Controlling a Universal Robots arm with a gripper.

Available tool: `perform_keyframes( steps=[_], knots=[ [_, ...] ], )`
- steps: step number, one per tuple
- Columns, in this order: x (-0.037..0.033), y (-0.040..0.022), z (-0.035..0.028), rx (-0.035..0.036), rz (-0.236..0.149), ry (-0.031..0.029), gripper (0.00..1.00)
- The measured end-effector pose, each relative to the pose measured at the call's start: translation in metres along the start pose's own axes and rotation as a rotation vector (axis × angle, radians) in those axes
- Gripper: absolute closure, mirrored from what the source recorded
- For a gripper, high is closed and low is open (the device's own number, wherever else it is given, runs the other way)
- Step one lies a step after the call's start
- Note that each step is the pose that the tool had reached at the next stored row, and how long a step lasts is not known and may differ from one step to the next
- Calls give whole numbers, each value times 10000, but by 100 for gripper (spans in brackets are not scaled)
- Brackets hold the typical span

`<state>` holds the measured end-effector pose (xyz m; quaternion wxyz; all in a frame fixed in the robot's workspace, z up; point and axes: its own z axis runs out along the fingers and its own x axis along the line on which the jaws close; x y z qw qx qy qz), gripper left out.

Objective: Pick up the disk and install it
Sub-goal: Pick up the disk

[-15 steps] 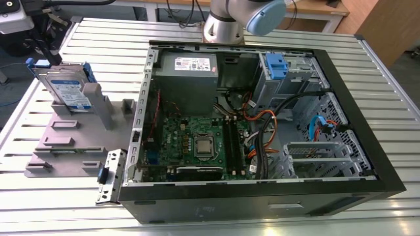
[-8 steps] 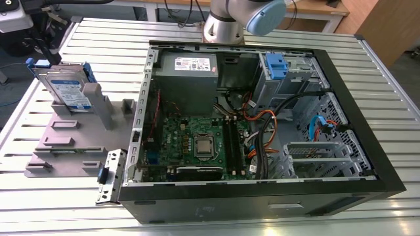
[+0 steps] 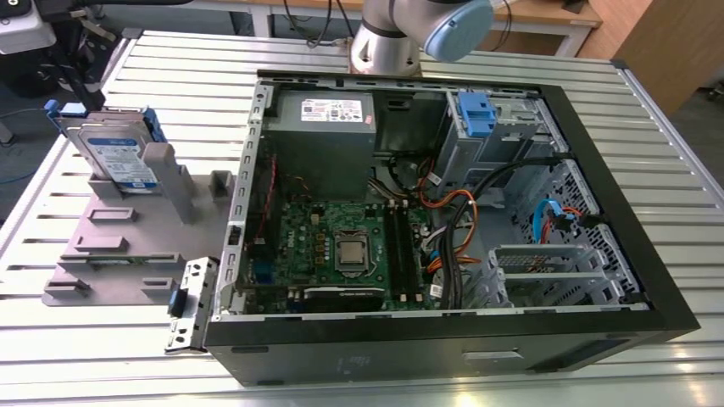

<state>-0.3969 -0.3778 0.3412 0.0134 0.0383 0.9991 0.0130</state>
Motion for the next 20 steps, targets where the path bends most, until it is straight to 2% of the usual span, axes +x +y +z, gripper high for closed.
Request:
perform_keyframes(
  steps=[6, 8, 20],
  knots=[
    [0, 0, -2, -1, -25, 0, 89],
    [1, 1, -2, -5, -209, 6, 89],
    [0, 0, 1, -62, -2402, 65, 89]
  ],
)
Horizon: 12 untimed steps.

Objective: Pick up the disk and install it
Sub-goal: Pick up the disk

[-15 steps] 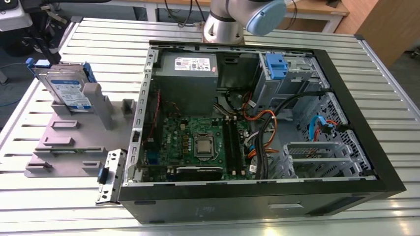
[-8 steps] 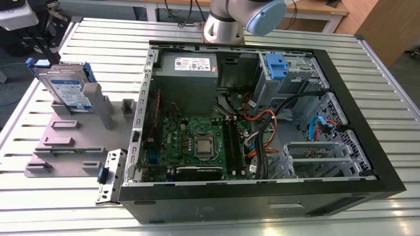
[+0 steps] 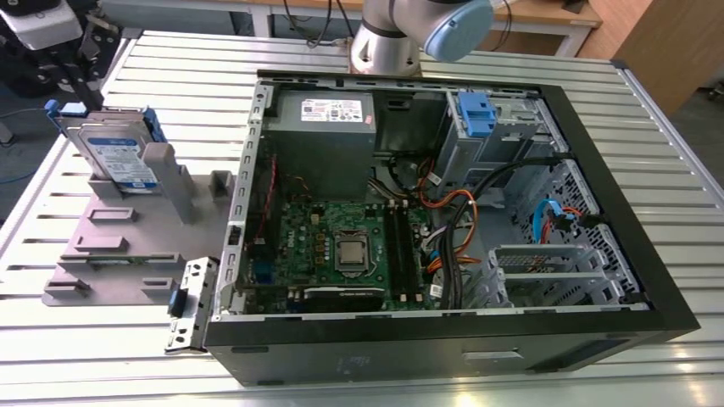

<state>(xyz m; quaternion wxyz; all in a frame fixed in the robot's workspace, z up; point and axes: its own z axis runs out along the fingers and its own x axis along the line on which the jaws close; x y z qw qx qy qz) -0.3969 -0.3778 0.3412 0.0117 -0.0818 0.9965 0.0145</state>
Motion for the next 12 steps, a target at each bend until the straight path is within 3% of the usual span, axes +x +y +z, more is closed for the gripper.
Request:
perform_keyframes(
  steps=[7, 12],
  knots=[
    [0, 0, 3, -18, -1235, 35, 89],
    [0, 0, 2, -17, -1284, 38, 89]
  ],
)
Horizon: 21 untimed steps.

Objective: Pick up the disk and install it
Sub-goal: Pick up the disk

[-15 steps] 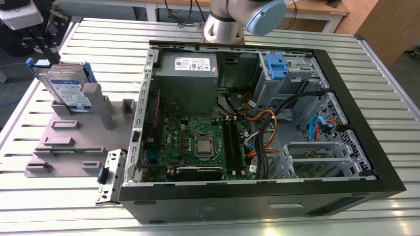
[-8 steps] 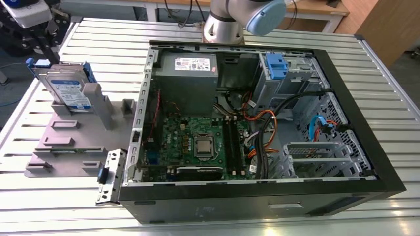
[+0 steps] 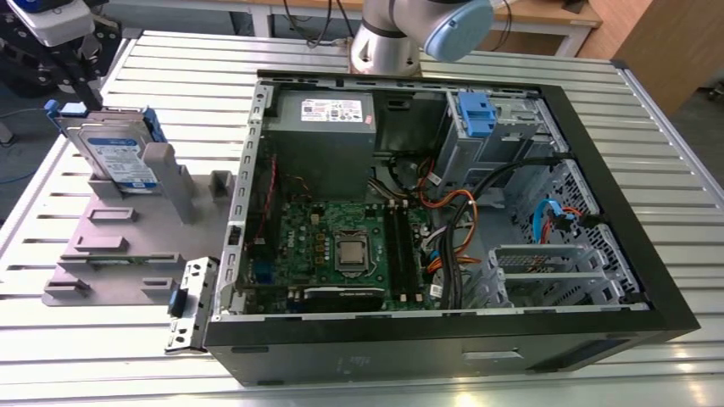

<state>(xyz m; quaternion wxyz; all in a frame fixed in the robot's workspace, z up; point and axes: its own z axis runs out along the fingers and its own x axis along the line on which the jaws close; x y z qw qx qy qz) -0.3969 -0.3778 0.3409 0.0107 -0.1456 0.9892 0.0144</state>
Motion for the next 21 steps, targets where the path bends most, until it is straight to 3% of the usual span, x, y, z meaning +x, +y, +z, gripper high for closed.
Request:
perform_keyframes(
  steps=[11, 21],
  knots=[
    [0, 0, 0, -2, -83, 2, 89],
    [0, 0, 0, -43, -1719, 44, 89]
  ],
)
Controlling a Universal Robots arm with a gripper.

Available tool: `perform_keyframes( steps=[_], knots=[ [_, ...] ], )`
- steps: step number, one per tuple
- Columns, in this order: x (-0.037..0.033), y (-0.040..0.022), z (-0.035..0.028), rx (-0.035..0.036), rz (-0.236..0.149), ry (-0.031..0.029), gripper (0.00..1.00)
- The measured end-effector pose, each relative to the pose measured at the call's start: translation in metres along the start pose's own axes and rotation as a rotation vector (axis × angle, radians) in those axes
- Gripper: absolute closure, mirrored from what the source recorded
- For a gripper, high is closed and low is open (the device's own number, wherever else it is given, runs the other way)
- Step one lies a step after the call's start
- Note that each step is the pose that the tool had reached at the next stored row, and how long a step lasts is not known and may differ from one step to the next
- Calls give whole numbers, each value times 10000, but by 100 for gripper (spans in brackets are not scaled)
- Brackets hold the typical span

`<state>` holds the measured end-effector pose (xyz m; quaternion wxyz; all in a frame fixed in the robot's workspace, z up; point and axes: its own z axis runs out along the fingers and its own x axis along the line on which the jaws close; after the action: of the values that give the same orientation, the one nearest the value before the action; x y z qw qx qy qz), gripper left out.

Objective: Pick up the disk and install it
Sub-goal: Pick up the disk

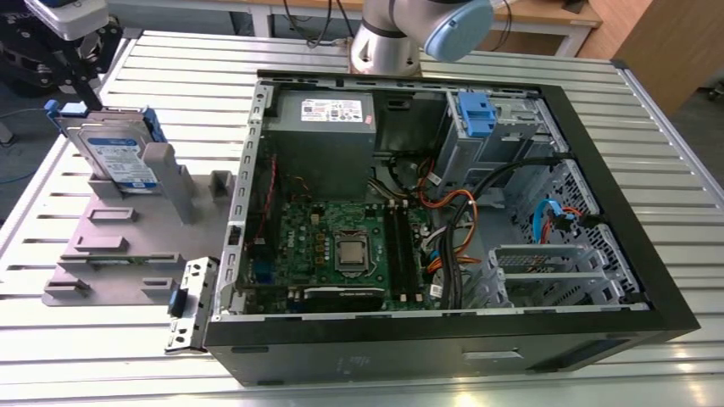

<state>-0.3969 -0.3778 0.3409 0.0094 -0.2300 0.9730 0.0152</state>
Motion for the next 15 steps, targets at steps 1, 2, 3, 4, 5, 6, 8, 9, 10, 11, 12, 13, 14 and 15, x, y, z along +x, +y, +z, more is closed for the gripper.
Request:
perform_keyframes(
  steps=[1, 2, 3, 4, 5, 6, 8, 9, 10, 11, 12, 13, 14, 15],
  knots=[
    [0, 0, 0, -4, -181, 5, 89],
    [0, 0, 0, -9, -360, 10, 89],
    [0, 0, 0, -14, -541, 14, 89],
    [0, 0, 1, -18, -719, 19, 89],
    [0, 0, 1, -23, -900, 22, 89],
    [0, 0, 1, -28, -1091, 28, 89],
    [0, 0, 1, -37, -1451, 37, 89],
    [0, 0, 2, -41, -1629, 41, 89],
    [0, 0, 1, -46, -1810, 46, 89],
    [0, 0, 2, -51, -1989, 50, 89],
    [0, 0, 2, -55, -2185, 55, 89],
    [0, 0, 2, -60, -2365, 60, 89],
    [0, 0, 2, -65, -2543, 64, 89],
    [0, 0, 2, -69, -2725, 69, 89]
  ],
)
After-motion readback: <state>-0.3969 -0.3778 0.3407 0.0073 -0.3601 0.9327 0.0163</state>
